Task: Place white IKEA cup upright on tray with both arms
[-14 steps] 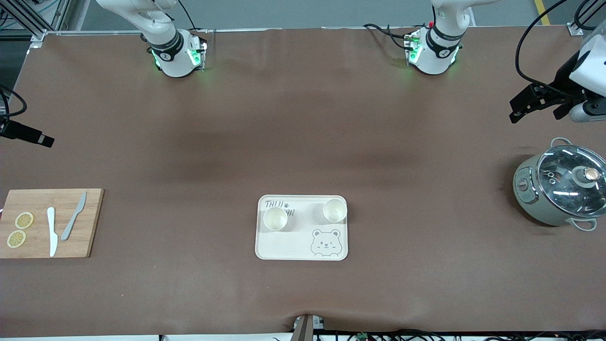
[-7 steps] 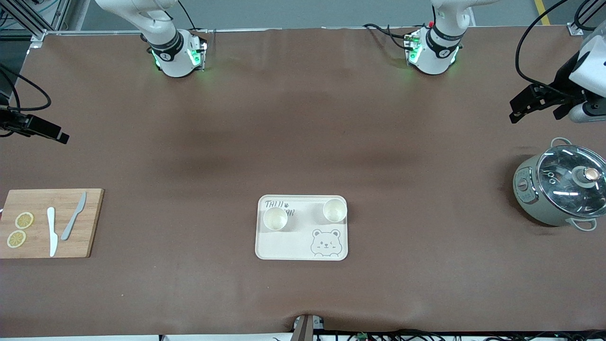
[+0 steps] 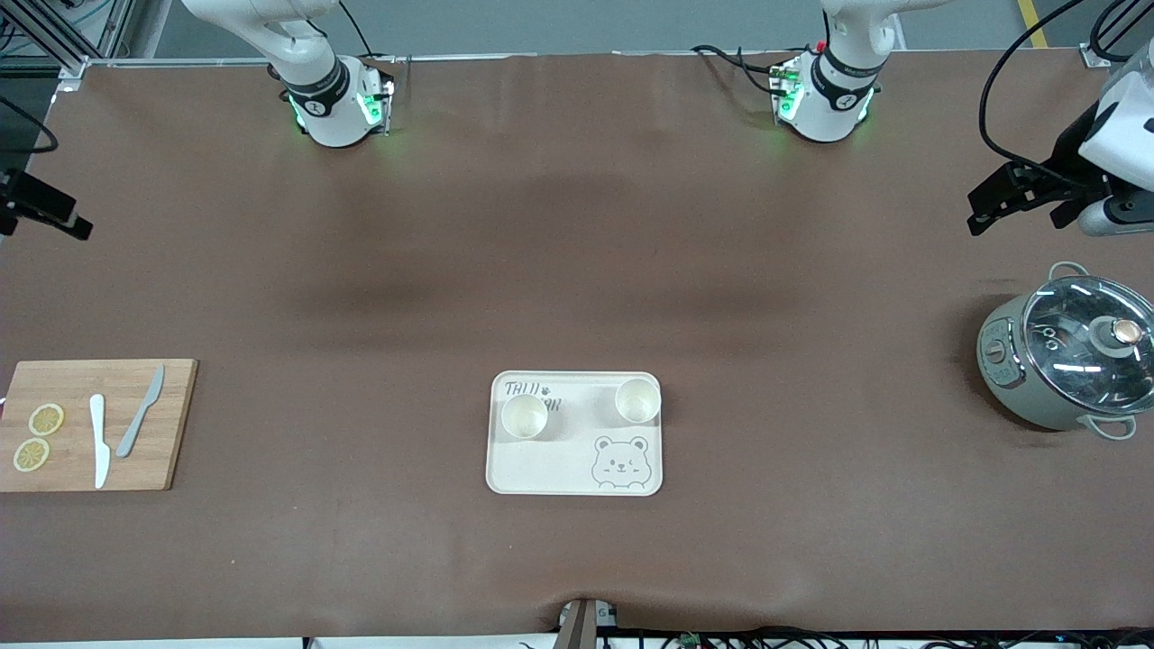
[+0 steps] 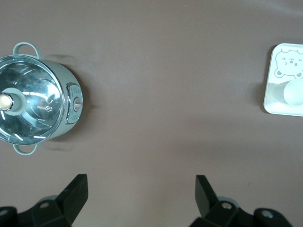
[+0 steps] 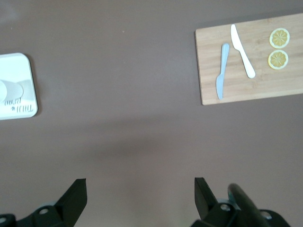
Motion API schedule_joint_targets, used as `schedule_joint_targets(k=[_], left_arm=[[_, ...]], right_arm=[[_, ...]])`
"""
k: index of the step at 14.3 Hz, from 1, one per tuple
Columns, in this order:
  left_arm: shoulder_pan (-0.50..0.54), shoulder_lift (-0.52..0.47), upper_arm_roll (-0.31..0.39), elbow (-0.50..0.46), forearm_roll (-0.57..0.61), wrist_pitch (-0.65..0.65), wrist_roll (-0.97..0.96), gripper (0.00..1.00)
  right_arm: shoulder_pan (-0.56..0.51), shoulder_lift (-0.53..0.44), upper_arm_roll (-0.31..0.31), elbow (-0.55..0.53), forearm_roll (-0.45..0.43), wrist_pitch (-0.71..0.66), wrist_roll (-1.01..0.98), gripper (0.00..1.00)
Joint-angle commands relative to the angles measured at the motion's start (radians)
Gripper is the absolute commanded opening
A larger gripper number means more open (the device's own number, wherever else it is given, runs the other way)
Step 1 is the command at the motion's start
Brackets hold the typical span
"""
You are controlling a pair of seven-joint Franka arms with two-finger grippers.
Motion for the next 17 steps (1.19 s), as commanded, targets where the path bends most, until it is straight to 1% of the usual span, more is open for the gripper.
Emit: schedule_joint_targets(k=[1, 7, 8, 10, 12, 15, 17], left_arm=[[0.010, -0.012, -0.006, -0.010, -0.002, 0.012, 0.014, 1.00], [0.016, -0.001, 0.005, 0.004, -0.002, 0.010, 0.017, 1.00], [0.012, 0.002, 0.005, 0.004, -0.002, 0.012, 0.015, 1.00], [0.015, 0.016, 0.004, 0.017, -0.003, 0.012, 0.015, 1.00], [0.016, 0.023, 0.004, 0.027, -0.005, 0.012, 0.015, 1.00], [0.018, 0.025, 0.005, 0.041, -0.005, 0.012, 0.015, 1.00], [0.016, 0.028, 0.005, 0.041, -0.002, 0.010, 0.017, 1.00]], right_arm=[[0.000, 0.011, 0.009, 0.027, -0.030, -0.031, 0.001, 1.00], [0.005, 0.012, 0.011, 0.039, -0.034, -0.026, 0.001, 1.00], [0.006, 0.012, 0.011, 0.039, -0.042, -0.027, -0.001, 1.00], [0.003, 0.012, 0.011, 0.044, -0.088, -0.024, 0.002, 1.00], [-0.005, 0.012, 0.008, 0.041, -0.073, -0.026, 0.011, 1.00], [-0.003, 0.012, 0.008, 0.039, -0.074, -0.027, 0.126, 1.00], [0.001, 0.012, 0.008, 0.039, -0.074, -0.026, 0.128, 1.00]])
